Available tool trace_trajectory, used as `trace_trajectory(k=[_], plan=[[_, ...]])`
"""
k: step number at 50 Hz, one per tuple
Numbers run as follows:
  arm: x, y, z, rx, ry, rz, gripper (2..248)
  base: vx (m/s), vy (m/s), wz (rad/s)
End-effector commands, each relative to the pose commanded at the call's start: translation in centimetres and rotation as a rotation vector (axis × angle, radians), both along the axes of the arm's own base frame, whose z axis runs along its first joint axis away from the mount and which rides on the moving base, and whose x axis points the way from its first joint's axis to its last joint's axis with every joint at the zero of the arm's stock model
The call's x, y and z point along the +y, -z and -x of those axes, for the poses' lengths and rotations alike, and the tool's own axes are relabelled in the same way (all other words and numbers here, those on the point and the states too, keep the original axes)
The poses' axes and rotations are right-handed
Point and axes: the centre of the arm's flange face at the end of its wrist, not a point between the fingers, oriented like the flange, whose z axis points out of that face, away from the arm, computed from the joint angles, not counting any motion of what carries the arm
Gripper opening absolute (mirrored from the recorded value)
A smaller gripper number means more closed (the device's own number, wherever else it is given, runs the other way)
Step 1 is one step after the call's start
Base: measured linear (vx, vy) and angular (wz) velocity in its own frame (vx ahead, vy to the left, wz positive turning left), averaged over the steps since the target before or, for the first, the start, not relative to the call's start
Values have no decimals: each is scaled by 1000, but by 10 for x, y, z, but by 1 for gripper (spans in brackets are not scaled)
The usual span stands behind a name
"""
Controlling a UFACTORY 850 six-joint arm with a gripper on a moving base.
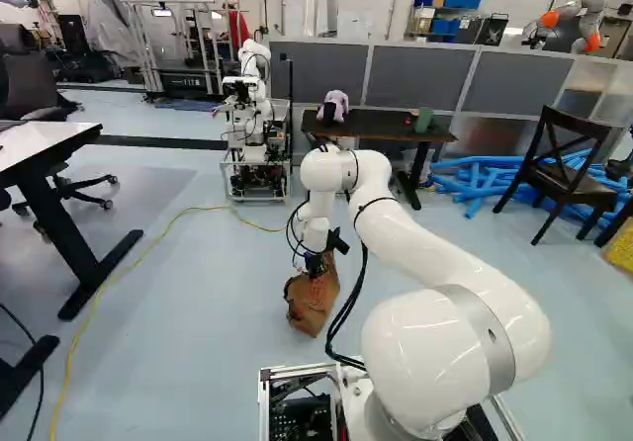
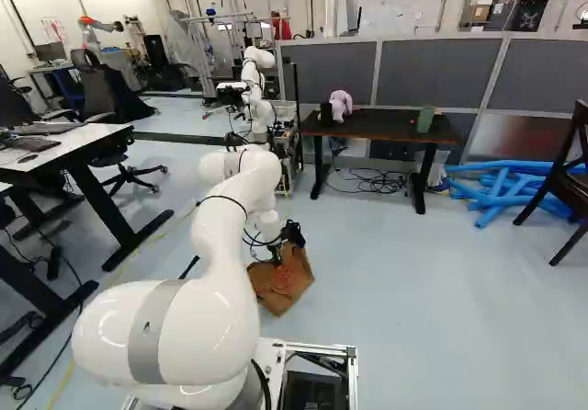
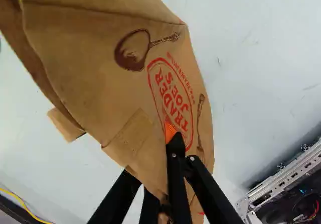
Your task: Pick up the bag on the ground and place it on the table
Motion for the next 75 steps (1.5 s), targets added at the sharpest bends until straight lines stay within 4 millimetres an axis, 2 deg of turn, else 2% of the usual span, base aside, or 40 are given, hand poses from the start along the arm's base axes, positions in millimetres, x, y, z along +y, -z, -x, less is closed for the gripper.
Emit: trace_trajectory(k=[42,75], plan=[[1,-62,22,24,-14,4,21,0,0,0],[3,-112,44,34,-156,14,21,0,0,0]])
